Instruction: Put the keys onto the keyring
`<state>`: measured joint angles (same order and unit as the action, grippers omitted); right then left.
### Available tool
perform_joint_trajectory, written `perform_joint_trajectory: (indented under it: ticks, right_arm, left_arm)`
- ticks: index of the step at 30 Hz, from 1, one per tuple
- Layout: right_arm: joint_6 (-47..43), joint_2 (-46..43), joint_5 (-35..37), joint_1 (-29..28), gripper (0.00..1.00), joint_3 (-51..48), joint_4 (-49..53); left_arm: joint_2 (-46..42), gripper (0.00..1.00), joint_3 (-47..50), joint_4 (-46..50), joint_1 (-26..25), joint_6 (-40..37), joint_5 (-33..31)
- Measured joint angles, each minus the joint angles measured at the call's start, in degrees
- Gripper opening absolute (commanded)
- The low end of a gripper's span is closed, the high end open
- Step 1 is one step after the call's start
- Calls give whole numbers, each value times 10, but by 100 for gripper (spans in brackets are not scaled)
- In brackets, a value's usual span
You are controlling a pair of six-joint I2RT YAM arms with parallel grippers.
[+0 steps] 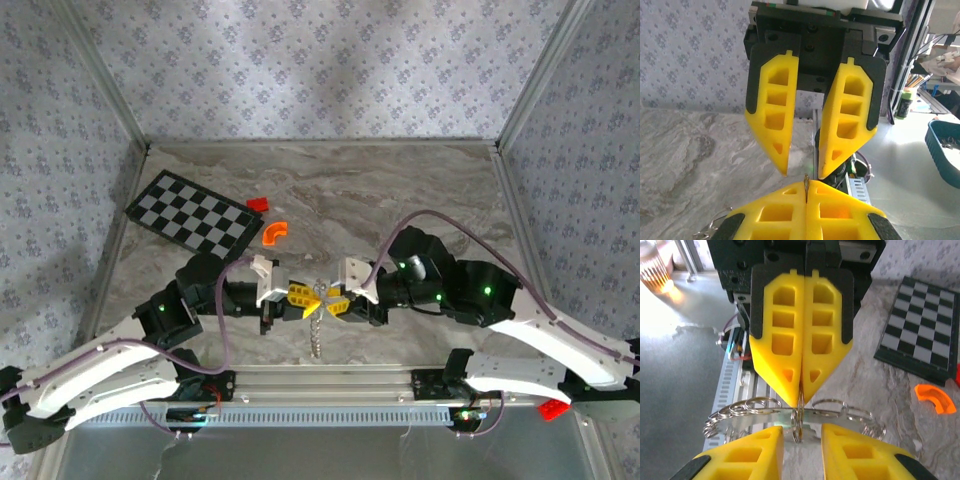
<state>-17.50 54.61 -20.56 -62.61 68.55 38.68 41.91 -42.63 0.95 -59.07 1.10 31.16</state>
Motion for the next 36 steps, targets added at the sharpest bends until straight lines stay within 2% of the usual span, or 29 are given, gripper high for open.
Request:
perform_joint_trajectory:
  ticks: [4, 11, 15, 19, 22, 26, 30, 36]
  right_arm:
    - [15, -5, -10, 0, 26, -17, -20]
    - [36, -4, -31, 0, 9, -38, -52]
    - [44, -4, -37, 0, 8, -41, -60]
    - [46, 1, -43, 0, 18, -41, -62]
    - [44, 10, -44, 0, 19, -41, -61]
    - [44, 15, -46, 3, 15, -41, -61]
    - [41, 15, -49, 6, 5, -41, -61]
    - [40, 15, -52, 8, 0, -42, -62]
  left_arm:
    - [-9, 0, 10, -14, -2, 5, 5]
    - [-24, 0, 28, -25, -3, 11, 4]
    - [-31, 0, 28, -22, -3, 11, 3]
    - [-37, 0, 28, -16, -3, 11, 3]
    - [-45, 0, 28, -10, -3, 11, 4]
    - [-50, 0, 28, -10, -3, 9, 4]
    - [-50, 0, 28, -10, -3, 9, 4]
    - [-50, 0, 28, -10, -3, 9, 6]
